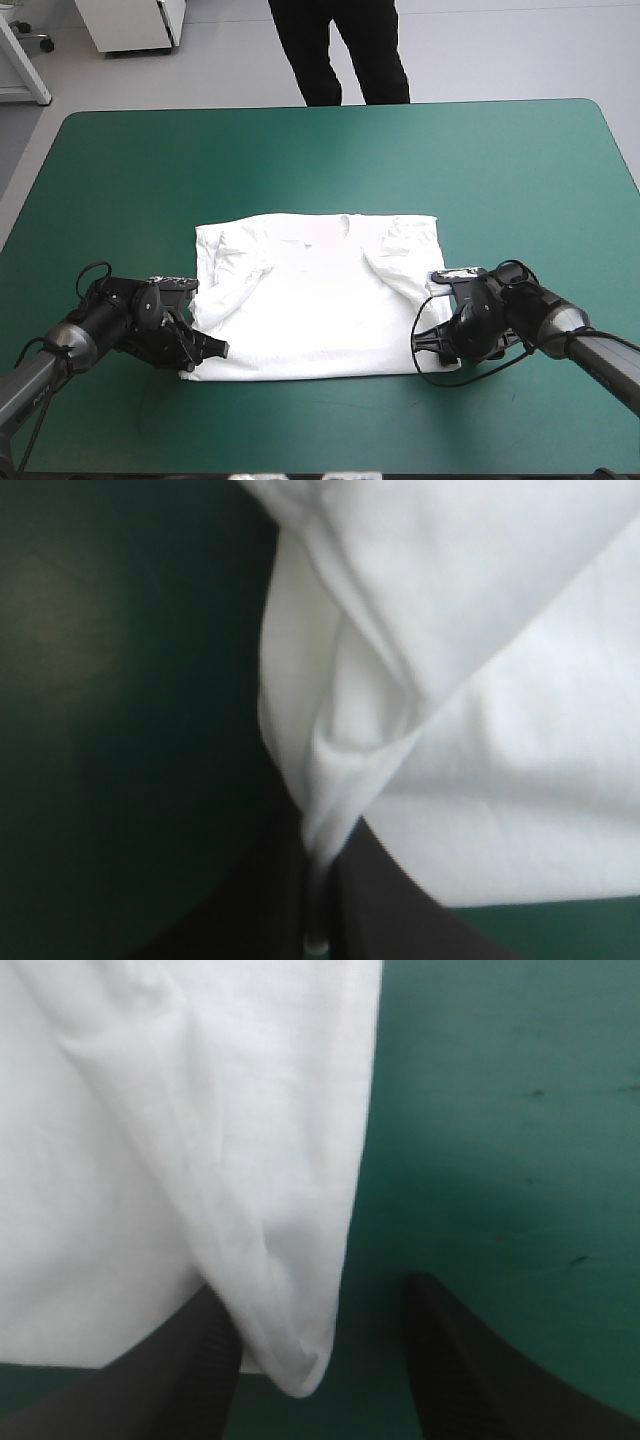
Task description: Fold the cloth
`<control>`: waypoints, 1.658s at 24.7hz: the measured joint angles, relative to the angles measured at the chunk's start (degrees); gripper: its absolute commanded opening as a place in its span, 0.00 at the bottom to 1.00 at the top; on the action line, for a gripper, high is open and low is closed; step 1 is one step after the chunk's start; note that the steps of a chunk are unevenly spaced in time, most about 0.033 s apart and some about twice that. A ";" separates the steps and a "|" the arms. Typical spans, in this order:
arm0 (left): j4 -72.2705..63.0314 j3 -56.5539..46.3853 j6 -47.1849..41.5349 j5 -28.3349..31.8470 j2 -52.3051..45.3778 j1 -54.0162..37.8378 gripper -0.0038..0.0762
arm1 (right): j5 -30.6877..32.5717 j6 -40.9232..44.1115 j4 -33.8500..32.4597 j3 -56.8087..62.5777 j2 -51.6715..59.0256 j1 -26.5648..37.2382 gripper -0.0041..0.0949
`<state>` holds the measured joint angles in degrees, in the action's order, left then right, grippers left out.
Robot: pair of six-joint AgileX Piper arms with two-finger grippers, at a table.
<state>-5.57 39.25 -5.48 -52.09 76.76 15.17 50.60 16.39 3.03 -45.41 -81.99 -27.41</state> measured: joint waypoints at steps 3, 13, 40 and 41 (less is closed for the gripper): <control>0.00 0.00 0.00 0.00 0.00 0.00 0.04 | 1.76 -3.82 0.62 -0.76 -0.92 0.17 0.19; 0.00 0.40 0.33 -0.51 0.10 0.00 0.04 | -0.76 -6.33 7.85 -0.65 -0.06 0.12 0.02; 11.30 39.09 -0.87 2.81 18.08 -0.69 0.04 | 1.26 -11.80 8.79 -34.33 -10.58 16.33 0.02; 11.64 40.42 -1.29 2.95 19.66 -0.97 0.04 | 1.26 -12.25 9.30 -35.76 -11.84 16.69 0.02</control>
<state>6.07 79.67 -6.76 -49.14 96.42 14.20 51.86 4.14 12.32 -81.18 -93.83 -10.72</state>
